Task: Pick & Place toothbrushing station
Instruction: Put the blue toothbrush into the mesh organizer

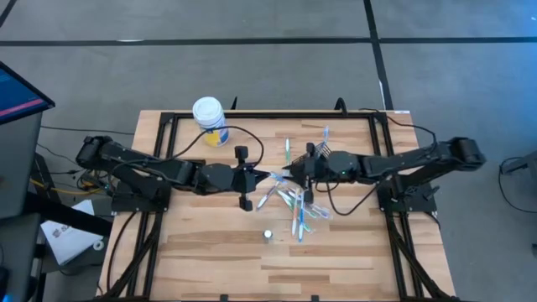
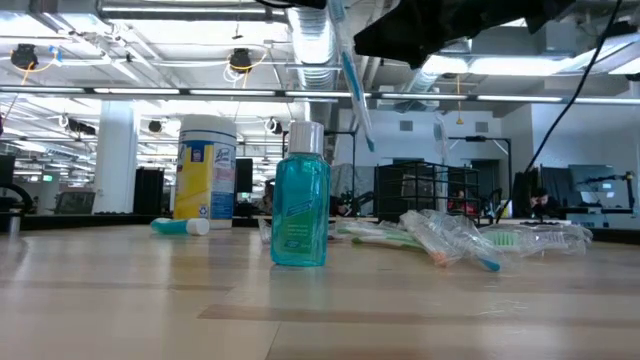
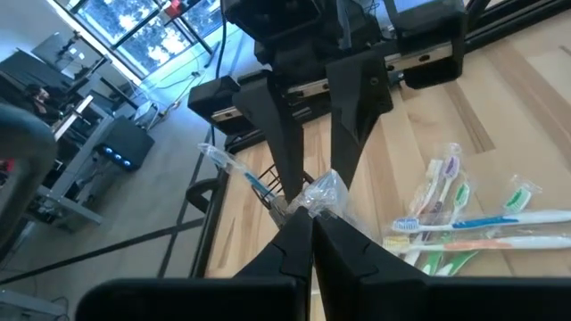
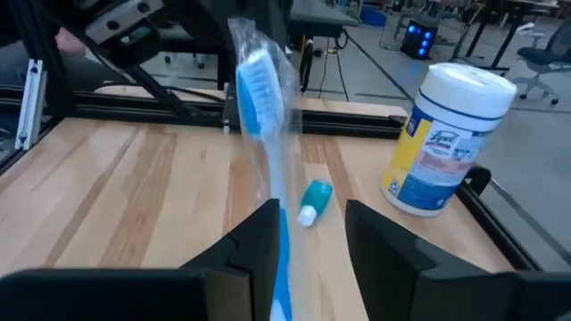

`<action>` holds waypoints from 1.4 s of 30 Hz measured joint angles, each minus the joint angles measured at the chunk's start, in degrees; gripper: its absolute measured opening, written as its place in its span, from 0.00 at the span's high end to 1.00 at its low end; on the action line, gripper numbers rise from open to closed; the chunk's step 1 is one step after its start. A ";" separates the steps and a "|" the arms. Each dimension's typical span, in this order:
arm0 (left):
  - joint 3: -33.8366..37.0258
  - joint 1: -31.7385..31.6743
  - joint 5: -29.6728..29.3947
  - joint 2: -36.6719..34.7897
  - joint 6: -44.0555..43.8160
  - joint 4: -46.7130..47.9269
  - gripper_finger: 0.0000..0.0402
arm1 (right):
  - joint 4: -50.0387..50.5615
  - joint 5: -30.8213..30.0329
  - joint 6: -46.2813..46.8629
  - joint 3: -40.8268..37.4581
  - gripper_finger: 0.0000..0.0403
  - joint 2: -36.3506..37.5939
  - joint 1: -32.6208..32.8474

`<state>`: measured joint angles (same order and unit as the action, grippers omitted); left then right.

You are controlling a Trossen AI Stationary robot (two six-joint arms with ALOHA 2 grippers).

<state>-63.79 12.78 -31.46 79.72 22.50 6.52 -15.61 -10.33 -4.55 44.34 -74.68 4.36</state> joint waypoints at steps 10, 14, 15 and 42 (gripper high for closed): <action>0.00 0.02 0.00 0.00 -0.02 0.91 1.00 | 0.33 4.33 -0.56 1.96 0.70 -1.55 0.13; 0.00 0.00 0.00 -0.02 -0.02 1.05 1.00 | 0.23 4.33 -0.58 1.96 0.70 -1.44 0.51; 0.00 0.00 -0.01 -0.02 -0.02 1.06 1.00 | 0.37 4.33 -0.56 1.96 0.70 -1.44 0.51; 0.00 0.00 -0.50 -0.07 -0.46 1.10 1.00 | -4.83 4.53 -0.55 1.99 0.70 -3.43 -1.05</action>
<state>-63.79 12.78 -31.97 79.66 22.04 7.62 -20.43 -5.80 -5.10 46.33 -78.11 3.31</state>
